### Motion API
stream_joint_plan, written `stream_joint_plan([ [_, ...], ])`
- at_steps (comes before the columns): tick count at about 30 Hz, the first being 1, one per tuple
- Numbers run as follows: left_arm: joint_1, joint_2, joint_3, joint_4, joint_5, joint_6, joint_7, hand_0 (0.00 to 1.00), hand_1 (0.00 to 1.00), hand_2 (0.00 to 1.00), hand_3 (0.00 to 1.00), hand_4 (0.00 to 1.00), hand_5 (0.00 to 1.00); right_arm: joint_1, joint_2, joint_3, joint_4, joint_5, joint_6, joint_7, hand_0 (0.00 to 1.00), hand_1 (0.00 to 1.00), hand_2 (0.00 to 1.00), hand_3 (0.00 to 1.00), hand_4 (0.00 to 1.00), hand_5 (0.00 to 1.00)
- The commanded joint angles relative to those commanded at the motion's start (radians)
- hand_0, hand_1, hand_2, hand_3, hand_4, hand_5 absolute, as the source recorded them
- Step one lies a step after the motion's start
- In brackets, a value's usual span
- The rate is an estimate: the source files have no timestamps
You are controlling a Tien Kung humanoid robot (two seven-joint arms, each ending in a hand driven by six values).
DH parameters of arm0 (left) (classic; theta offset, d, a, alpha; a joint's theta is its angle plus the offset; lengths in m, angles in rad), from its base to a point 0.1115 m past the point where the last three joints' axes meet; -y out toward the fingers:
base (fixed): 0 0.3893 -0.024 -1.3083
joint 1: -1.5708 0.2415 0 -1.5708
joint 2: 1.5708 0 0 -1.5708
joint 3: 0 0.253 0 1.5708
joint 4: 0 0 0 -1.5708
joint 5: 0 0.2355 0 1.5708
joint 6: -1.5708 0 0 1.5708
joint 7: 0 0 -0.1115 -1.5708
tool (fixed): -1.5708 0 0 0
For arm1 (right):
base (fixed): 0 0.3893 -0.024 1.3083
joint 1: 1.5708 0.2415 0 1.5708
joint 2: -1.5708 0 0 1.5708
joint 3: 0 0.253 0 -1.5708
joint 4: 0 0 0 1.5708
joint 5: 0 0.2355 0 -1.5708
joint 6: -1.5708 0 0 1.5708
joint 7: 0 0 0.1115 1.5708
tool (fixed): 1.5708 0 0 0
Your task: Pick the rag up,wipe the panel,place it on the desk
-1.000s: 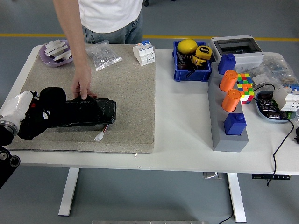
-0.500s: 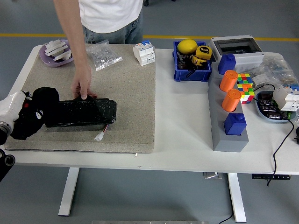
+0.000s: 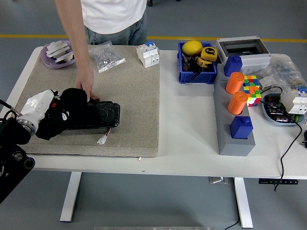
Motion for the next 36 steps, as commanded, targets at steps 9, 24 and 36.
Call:
stream_joint_plan([
  [9,-0.041,-0.023,0.086,-0.035,-0.007,-0.006,0.011,0.204,0.121,0.538,0.524,0.298,0.002,0.002,0.001,-0.002,0.0,-0.002,0.0,0.001,0.744,0.588,0.639,0.616,0.998,0.623],
  [24,-0.096,-0.065,0.188,-0.073,-0.014,-0.022,0.034,0.204,0.122,0.54,0.53,0.322,0.002,0.005,0.0,-0.005,0.001,0.0,0.0,0.001,0.744,0.588,0.639,0.615,0.998,0.624],
  [36,-0.097,-0.067,0.189,-0.072,-0.006,-0.028,0.051,0.206,0.122,0.54,0.532,0.333,0.002,0.006,0.001,-0.006,0.001,0.003,0.0,0.001,0.744,0.588,0.639,0.615,0.998,0.624],
])
